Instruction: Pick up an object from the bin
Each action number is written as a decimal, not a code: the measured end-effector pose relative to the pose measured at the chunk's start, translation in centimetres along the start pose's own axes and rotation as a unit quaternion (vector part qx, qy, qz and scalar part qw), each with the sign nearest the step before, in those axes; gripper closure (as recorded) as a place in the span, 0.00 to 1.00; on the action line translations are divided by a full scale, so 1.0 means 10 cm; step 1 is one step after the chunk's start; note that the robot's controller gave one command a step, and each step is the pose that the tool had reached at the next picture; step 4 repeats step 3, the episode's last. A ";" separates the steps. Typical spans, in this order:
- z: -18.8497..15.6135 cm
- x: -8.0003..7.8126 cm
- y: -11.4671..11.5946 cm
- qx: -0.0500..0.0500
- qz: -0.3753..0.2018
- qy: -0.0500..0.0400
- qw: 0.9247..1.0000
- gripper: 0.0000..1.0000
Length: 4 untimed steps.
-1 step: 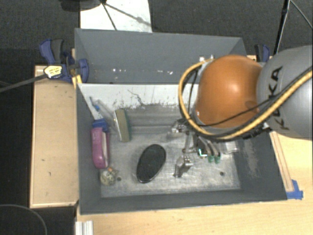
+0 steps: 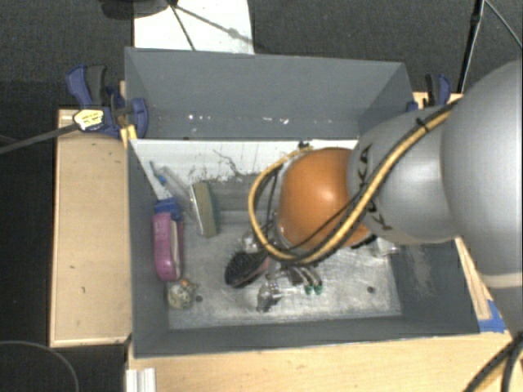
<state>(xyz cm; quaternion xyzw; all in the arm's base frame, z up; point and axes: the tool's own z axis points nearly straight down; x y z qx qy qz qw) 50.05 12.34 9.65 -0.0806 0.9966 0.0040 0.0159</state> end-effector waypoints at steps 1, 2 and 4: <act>0.08 -0.08 -0.10 -0.002 -0.014 -0.002 1.000 0.00; 0.06 -0.10 -0.10 -0.002 -0.011 -0.006 1.000 1.00; -1.35 -0.16 -0.09 0.002 -0.010 0.011 1.000 1.00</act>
Offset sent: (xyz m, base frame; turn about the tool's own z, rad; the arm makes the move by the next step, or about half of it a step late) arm 0.0007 -0.0142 -0.0164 -0.0276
